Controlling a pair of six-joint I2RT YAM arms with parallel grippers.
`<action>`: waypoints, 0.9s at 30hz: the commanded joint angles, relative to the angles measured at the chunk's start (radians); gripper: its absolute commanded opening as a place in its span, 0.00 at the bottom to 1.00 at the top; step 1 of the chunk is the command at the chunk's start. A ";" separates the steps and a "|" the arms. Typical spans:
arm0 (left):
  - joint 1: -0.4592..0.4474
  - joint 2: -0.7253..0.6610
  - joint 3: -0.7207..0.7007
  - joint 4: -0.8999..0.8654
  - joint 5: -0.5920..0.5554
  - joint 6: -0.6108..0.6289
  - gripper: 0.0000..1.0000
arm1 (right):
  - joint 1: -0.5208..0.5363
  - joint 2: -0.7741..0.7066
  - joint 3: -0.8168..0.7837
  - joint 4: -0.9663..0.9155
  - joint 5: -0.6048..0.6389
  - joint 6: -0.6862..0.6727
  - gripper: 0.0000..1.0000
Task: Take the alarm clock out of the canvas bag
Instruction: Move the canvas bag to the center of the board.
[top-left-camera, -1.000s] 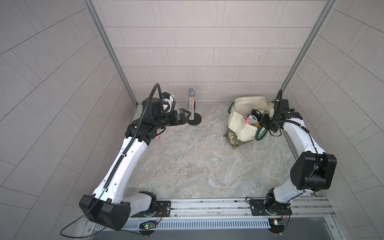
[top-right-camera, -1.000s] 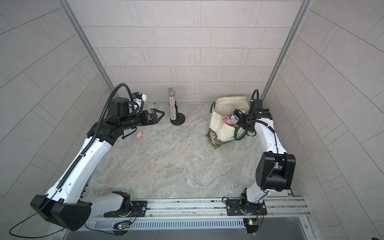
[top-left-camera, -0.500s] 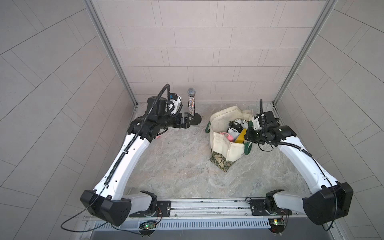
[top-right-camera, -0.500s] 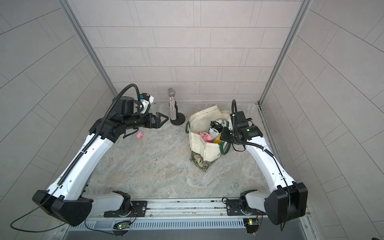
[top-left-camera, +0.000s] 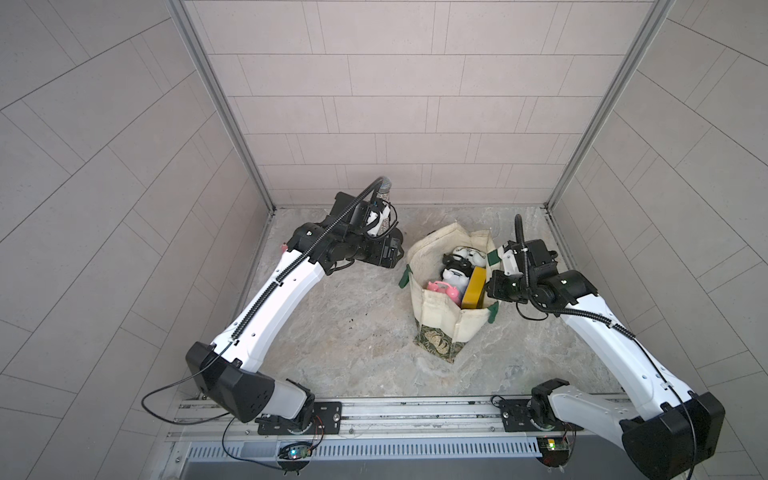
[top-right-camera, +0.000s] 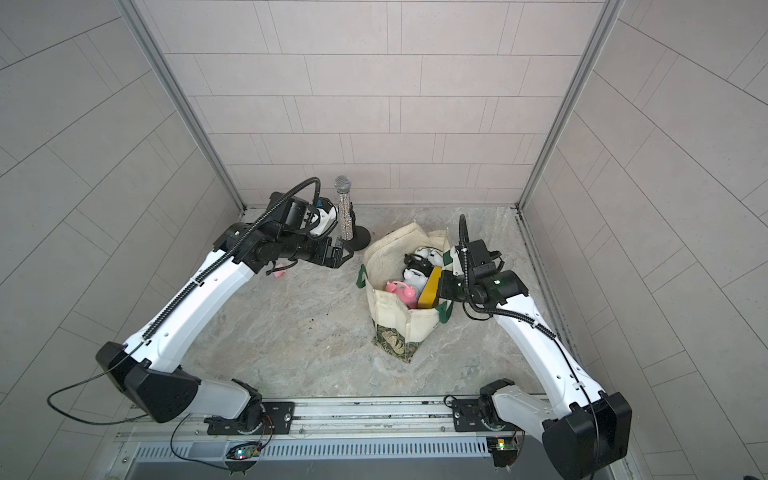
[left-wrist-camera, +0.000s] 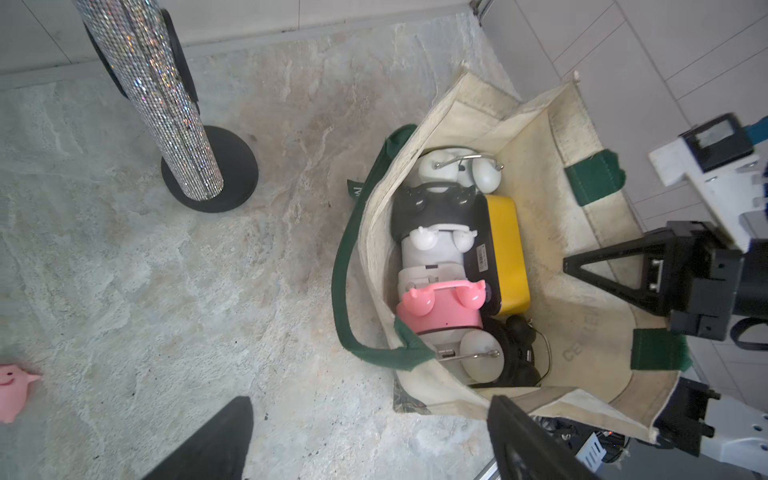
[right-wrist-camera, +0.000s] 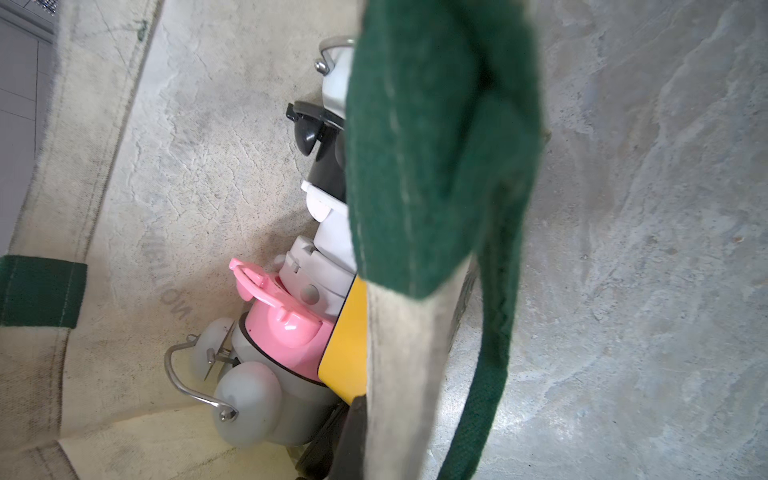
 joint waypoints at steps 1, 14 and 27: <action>-0.012 0.002 0.006 -0.086 -0.055 0.025 0.94 | 0.005 -0.062 0.005 0.032 -0.020 -0.020 0.01; -0.095 0.151 0.054 -0.026 -0.024 -0.008 0.93 | -0.016 -0.098 -0.026 0.018 -0.005 -0.049 0.41; -0.158 0.372 0.181 0.022 -0.038 -0.067 0.80 | -0.045 -0.195 -0.016 -0.001 0.049 -0.123 0.48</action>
